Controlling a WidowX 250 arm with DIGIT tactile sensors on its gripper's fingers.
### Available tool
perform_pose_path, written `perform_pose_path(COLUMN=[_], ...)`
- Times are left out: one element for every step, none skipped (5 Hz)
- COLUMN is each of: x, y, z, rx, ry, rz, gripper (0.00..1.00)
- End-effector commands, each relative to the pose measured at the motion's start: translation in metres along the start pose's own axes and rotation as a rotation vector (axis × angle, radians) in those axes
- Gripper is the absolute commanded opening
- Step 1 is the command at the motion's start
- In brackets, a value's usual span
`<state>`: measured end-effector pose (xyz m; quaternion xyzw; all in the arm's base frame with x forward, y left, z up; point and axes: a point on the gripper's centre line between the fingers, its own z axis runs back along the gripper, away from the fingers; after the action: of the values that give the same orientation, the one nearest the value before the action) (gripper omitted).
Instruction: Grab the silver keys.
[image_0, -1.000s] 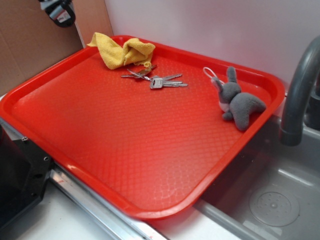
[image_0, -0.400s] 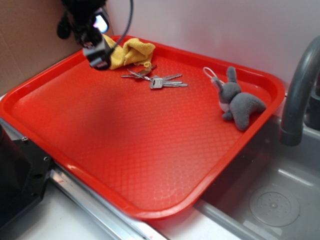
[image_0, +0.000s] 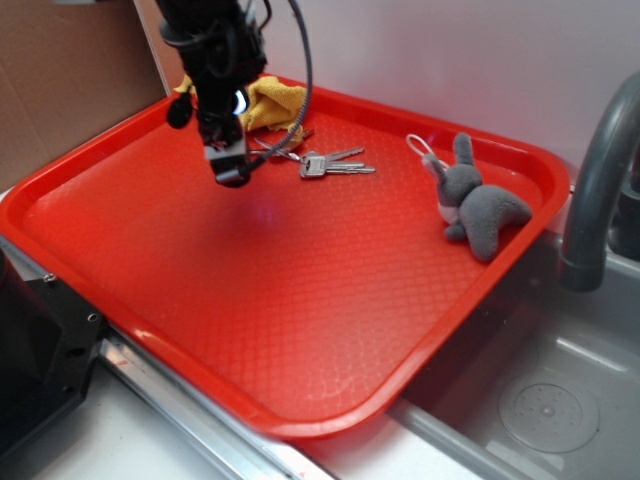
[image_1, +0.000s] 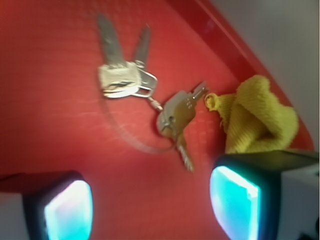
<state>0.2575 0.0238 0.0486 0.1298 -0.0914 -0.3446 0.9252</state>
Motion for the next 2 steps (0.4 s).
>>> perform_pose_path(x=[0.0306, 0.0269], y=[0.0038, 0.0077], z=[-0.0136, -0.0095], rx=[-0.047, -0.087], ry=[-0.047, -0.09], rz=[-0.031, -0.01], gripper=[0.77, 0.0])
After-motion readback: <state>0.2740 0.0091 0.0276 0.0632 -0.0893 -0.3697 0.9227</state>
